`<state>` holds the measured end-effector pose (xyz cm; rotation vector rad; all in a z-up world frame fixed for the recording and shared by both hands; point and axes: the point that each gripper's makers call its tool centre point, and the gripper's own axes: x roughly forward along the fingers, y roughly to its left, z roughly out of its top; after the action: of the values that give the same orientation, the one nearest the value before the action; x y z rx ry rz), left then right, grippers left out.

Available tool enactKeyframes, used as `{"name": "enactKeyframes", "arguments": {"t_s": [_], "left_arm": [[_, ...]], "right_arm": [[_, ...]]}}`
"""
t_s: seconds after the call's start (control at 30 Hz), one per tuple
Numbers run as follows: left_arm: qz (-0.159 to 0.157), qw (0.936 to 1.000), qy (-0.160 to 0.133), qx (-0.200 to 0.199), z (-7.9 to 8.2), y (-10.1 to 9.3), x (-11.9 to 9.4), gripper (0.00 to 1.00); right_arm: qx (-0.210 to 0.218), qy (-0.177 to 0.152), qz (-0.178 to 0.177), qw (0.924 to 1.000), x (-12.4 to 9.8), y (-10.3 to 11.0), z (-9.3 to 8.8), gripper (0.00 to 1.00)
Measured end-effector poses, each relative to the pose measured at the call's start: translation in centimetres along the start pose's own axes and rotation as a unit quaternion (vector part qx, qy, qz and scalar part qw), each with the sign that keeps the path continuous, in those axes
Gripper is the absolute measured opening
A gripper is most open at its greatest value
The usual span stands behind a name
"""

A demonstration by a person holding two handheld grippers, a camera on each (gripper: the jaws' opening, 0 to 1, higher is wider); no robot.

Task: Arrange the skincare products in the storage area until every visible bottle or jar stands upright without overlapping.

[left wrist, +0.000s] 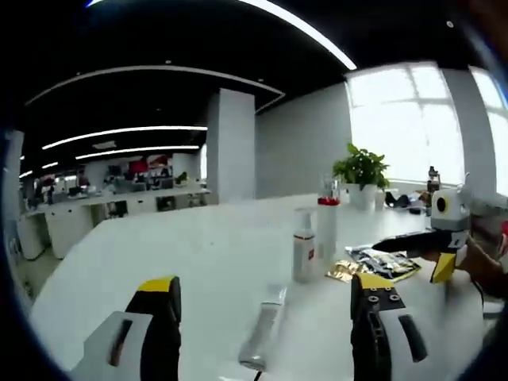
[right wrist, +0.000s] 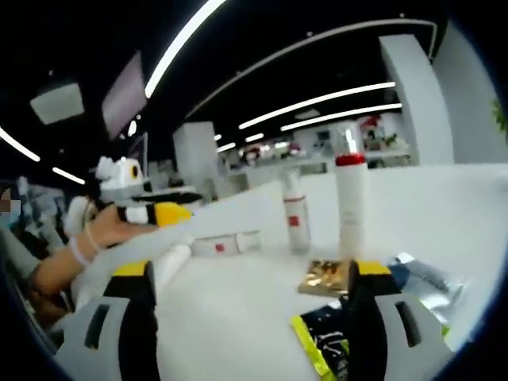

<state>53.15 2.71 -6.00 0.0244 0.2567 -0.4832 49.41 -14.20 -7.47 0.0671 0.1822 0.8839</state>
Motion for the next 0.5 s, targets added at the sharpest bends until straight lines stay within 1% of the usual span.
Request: {"name": "enactKeyframes", "arguments": {"t_s": [0.03,0.07,0.1,0.13,0.23,0.3,0.33,0.4,0.43,0.47,0.5], "left_arm": [[-0.009,0.9997,0.022,0.003,-0.6,-0.4,0.6,0.93],[-0.014,0.9992,0.037,-0.001,-1.0,-0.7,1.1,0.96],[-0.029,0.9978,0.060,-0.001,-1.7,-1.3,1.6,0.96],[-0.036,0.9962,0.079,0.004,-2.2,-1.5,2.0,0.95],[-0.023,0.9970,0.074,0.001,-2.1,-1.2,2.9,0.91],[-0.016,0.9968,0.078,-0.010,-2.2,-1.0,3.1,0.90],[-0.014,0.9967,0.079,-0.013,-2.3,-1.0,3.1,0.88],[-0.012,0.9964,0.081,-0.020,-2.3,-0.9,3.2,0.80],[-0.011,0.9962,0.080,-0.031,-2.3,-0.8,3.2,0.75],[-0.008,0.9954,0.083,-0.048,-2.5,-0.5,3.4,0.71],[-0.011,0.9949,0.085,-0.053,-2.6,-0.6,3.5,0.69]], "right_arm": [[-0.001,0.000,-0.001,1.0000,0.0,-0.1,0.0,1.00],[-0.001,0.000,-0.002,1.0000,0.0,-0.1,0.0,1.00],[0.000,0.000,-0.004,1.0000,-0.1,-0.3,0.0,1.00],[0.002,0.000,-0.004,1.0000,-0.2,-0.3,0.0,0.99],[0.007,0.002,-0.006,1.0000,-0.2,-0.5,-0.1,0.97],[0.006,0.004,-0.007,0.9999,-0.2,-0.5,-0.2,0.96],[0.006,0.005,-0.008,0.9999,-0.2,-0.6,-0.3,0.96],[0.005,0.006,-0.009,0.9999,-0.2,-0.6,-0.3,0.96],[0.002,0.008,-0.011,0.9999,-0.2,-0.6,-0.4,0.96],[-0.002,0.013,-0.014,0.9998,-0.2,-0.7,-0.6,0.95],[-0.001,0.012,-0.015,0.9998,-0.3,-0.7,-0.6,0.95]]}}
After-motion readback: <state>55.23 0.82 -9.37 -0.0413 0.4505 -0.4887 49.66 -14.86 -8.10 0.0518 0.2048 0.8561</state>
